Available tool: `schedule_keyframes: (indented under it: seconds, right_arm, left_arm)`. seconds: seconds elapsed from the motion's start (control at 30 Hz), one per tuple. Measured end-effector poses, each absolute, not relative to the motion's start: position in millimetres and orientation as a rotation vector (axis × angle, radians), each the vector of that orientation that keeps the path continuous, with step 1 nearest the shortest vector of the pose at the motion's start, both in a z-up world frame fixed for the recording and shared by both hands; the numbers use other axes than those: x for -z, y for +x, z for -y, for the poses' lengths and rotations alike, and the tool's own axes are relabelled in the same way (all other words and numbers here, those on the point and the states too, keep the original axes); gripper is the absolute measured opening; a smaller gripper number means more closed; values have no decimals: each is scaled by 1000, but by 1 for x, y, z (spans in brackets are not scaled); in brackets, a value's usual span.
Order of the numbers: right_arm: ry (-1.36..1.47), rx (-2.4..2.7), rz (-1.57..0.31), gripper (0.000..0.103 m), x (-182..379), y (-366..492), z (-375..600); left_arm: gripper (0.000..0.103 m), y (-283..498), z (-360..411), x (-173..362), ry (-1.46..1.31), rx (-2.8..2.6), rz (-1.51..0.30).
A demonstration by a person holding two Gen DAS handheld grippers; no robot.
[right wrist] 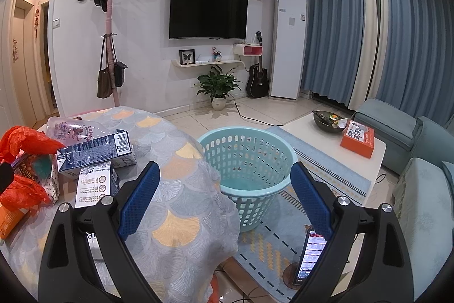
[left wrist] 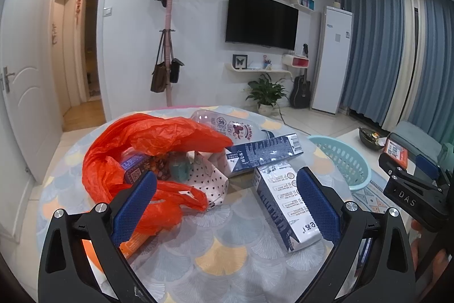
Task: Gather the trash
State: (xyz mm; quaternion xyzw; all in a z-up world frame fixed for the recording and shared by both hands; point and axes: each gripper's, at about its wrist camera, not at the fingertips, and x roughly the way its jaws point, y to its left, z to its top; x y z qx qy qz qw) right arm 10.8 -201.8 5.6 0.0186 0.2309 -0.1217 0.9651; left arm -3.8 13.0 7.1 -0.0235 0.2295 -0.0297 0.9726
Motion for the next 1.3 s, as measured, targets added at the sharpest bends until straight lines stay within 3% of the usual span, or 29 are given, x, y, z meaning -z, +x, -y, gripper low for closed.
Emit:
schedule_keyframes:
  seconds: [0.2, 0.37, 0.53, 0.77, 0.83, 0.9, 1.17, 1.27, 1.3]
  right_arm:
    - [33, 231, -467, 86, -5, 10, 199]
    - [21, 188, -472, 71, -4, 11, 193]
    - [4, 91, -510, 46, -1, 18, 176]
    - [31, -35, -564, 47, 5, 22, 154]
    - [28, -74, -590, 61, 8, 24, 145]
    - [28, -98, -608, 66, 10, 26, 139]
    - [24, -163, -708, 68, 28, 36, 125]
    - [18, -170, -728, 69, 31, 37, 125]
    - [17, -173, -734, 69, 32, 38, 126]
  left_arm:
    - [96, -4, -20, -8, -62, 72, -468]
    - [96, -4, -45, -9, -81, 25, -476]
    - [96, -10, -90, -9, -108, -53, -483]
    - [95, -23, -160, 3, -151, -132, -549]
    - [94, -24, -173, 10, -159, -132, -585]
    - [93, -22, -184, 21, -173, -110, -627]
    - [92, -3, -175, 53, -190, 17, -729]
    - [90, 3, -170, 62, -193, 35, -758]
    - [85, 2, -167, 63, -195, 50, -765]
